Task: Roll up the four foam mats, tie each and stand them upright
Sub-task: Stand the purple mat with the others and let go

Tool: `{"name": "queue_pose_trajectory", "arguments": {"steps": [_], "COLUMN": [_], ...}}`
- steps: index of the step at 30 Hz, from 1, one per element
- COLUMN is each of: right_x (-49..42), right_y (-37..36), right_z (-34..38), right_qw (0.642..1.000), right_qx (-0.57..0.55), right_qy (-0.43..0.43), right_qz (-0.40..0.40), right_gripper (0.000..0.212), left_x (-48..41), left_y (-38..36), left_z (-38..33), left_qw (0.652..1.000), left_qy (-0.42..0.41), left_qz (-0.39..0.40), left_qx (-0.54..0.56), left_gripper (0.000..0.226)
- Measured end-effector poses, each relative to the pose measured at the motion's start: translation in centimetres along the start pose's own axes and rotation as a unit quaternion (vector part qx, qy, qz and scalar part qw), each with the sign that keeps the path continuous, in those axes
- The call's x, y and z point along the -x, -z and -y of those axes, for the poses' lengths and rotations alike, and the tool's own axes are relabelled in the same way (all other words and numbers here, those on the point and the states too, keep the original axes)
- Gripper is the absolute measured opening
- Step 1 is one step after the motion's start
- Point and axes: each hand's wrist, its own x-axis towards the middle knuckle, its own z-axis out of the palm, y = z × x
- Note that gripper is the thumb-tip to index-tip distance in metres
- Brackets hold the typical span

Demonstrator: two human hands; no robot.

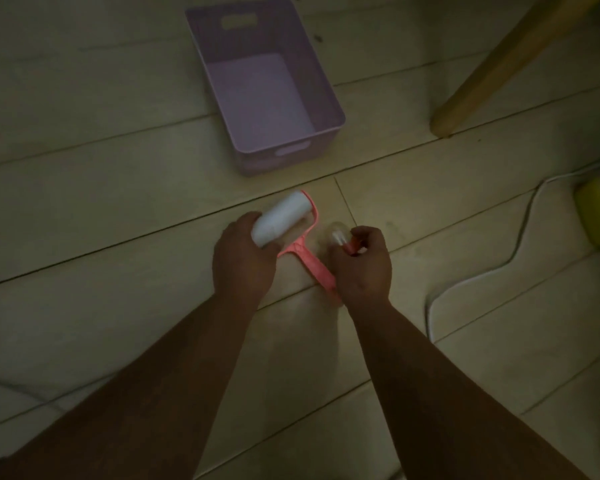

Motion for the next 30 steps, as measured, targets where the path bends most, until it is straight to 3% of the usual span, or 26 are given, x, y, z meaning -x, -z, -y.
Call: {"name": "queue_pose_trajectory", "arguments": {"steps": [8, 11, 16, 21, 25, 30], "right_x": [1.1, 0.3, -2.4, -4.3, -4.3, -4.4], "right_y": [1.2, 1.7, 0.9, 0.1, -0.2, -0.4], "right_z": [8.1, 11.6, 16.8, 19.1, 18.9, 18.7], "right_qw": [0.991, 0.984, 0.969, 0.98, 0.972, 0.969], "right_qx": [-0.117, -0.157, -0.24, -0.192, -0.195, -0.162], "right_qy": [0.047, 0.072, 0.061, 0.055, 0.119, 0.161], "right_qz": [-0.039, -0.044, -0.021, 0.027, 0.055, 0.097], "right_gripper": [0.029, 0.029, 0.029, 0.067, 0.025, 0.012], "left_x": [-1.7, -3.2, -7.5, -9.8, -10.4, -9.9], "left_y": [6.2, 8.5, 10.8, 11.5, 11.0, 10.4], "left_z": [-5.1, -7.7, -10.1, -11.0, -10.4, -10.3], "left_qw": [0.989, 0.982, 0.958, 0.947, 0.951, 0.951], "left_qy": [0.007, 0.007, 0.015, 0.007, 0.008, -0.011], "left_qz": [-0.118, -0.175, -0.259, -0.285, -0.257, -0.217], "left_qx": [0.092, 0.077, 0.123, 0.15, 0.172, 0.219], "left_gripper": [0.045, 0.045, 0.048, 0.046, 0.048, 0.038]}}
